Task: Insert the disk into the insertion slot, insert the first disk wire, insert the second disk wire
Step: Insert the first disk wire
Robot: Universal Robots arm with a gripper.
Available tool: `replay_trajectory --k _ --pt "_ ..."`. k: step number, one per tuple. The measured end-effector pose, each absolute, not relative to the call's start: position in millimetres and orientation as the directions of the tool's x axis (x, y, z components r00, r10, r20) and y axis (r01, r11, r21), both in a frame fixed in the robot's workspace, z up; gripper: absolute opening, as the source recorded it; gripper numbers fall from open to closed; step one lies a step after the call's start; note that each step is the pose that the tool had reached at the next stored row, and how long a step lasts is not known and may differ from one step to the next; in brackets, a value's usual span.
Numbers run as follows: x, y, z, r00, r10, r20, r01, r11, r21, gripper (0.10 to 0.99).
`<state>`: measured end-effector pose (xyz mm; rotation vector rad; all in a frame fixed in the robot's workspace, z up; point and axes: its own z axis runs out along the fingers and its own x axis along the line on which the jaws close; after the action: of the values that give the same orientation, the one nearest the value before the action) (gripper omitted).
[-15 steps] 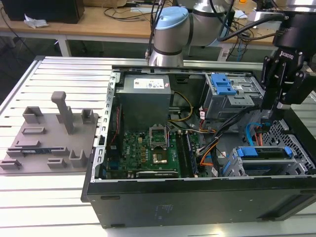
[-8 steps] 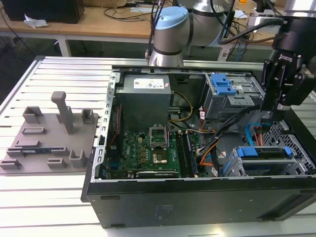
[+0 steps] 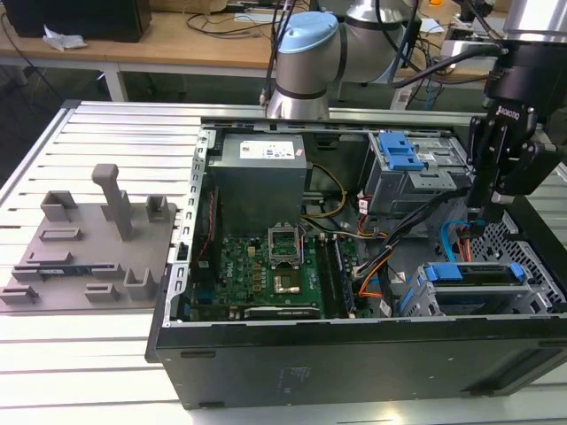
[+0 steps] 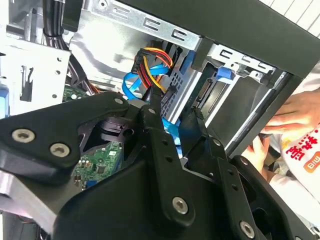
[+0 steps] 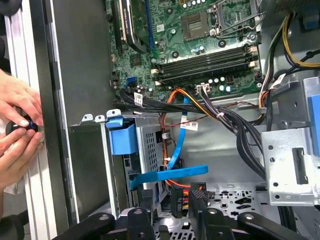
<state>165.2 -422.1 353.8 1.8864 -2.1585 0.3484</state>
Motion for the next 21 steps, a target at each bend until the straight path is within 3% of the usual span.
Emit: replay_trajectory --k 2,4,6,21 --pt "165 -420 353 -0.131 -0.930 0.344 -0.991 0.131 -0.023 0.416" --pt "164 -418 352 -0.147 -0.927 0.346 -0.989 0.132 -0.067 0.416" --pt "161 -417 350 -0.152 -0.923 0.352 -0.988 0.133 -0.078 0.416" --pt "157 -400 339 -0.154 -0.902 0.404 -0.988 0.129 -0.088 0.416"
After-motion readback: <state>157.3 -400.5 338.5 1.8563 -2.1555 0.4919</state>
